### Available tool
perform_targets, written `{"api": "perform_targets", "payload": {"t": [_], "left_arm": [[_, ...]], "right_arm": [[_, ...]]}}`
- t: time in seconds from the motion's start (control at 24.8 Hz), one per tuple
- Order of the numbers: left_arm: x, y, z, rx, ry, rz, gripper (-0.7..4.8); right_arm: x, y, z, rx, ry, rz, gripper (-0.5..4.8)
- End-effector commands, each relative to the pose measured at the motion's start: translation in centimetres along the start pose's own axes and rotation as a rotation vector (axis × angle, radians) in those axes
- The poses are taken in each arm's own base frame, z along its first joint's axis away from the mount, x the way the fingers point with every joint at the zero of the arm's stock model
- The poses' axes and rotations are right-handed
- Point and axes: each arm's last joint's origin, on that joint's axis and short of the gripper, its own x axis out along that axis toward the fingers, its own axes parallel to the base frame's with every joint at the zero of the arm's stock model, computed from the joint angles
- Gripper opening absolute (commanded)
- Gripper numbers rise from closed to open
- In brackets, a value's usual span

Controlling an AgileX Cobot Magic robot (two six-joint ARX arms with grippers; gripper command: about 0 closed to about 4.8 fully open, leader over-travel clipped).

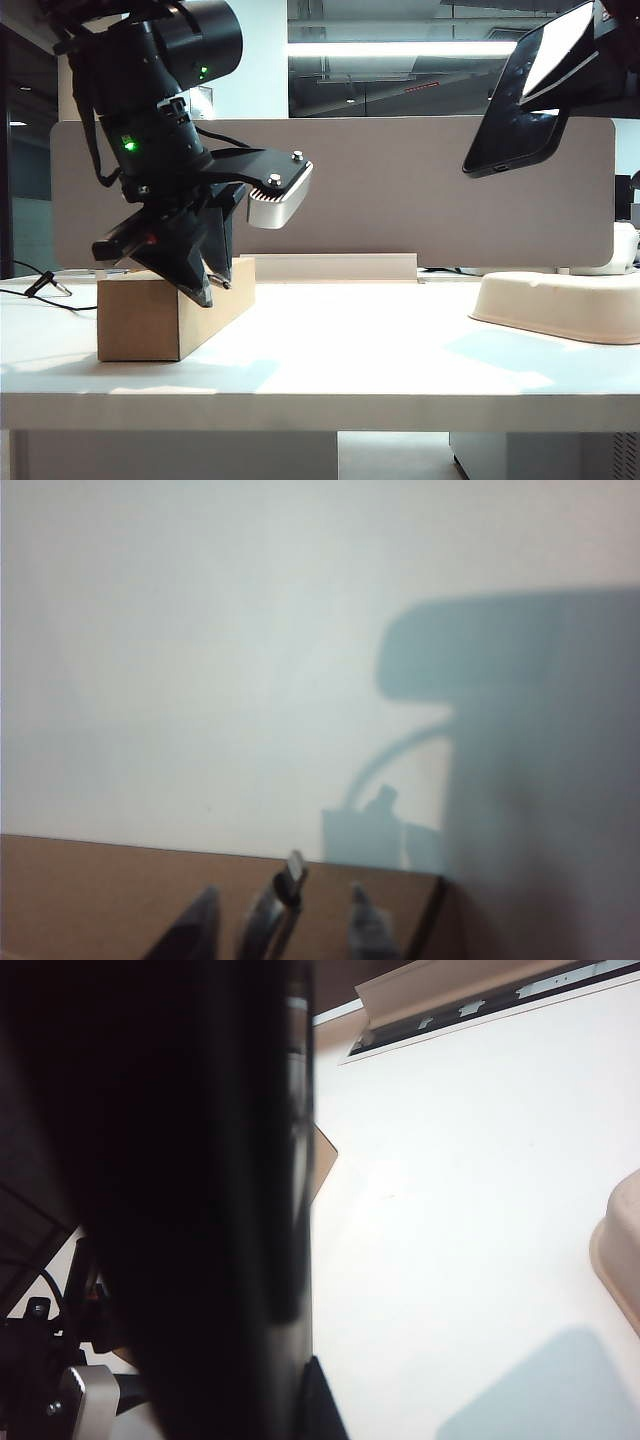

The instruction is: Pick up the charging cable and the phone, plug the charging cable into the charging port on the phone, and finally place them back on the table.

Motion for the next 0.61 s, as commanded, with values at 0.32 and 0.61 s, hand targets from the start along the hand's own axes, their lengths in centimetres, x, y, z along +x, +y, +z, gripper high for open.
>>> {"api": "perform_targets", "payload": {"t": [0.32, 0.61], "left_arm": [[0.83, 0.21, -0.22, -0.017, -0.014, 0.001, 1.2], [0.84, 0.21, -0.28, -0.018, -0.012, 0.0, 0.75]], "right_arm": [[-0.12, 0.4, 0.59, -0.033, -0.039, 0.029, -0.05], [-0.12, 0.4, 0.59, -0.032, -0.039, 0.029, -0.05]]}}
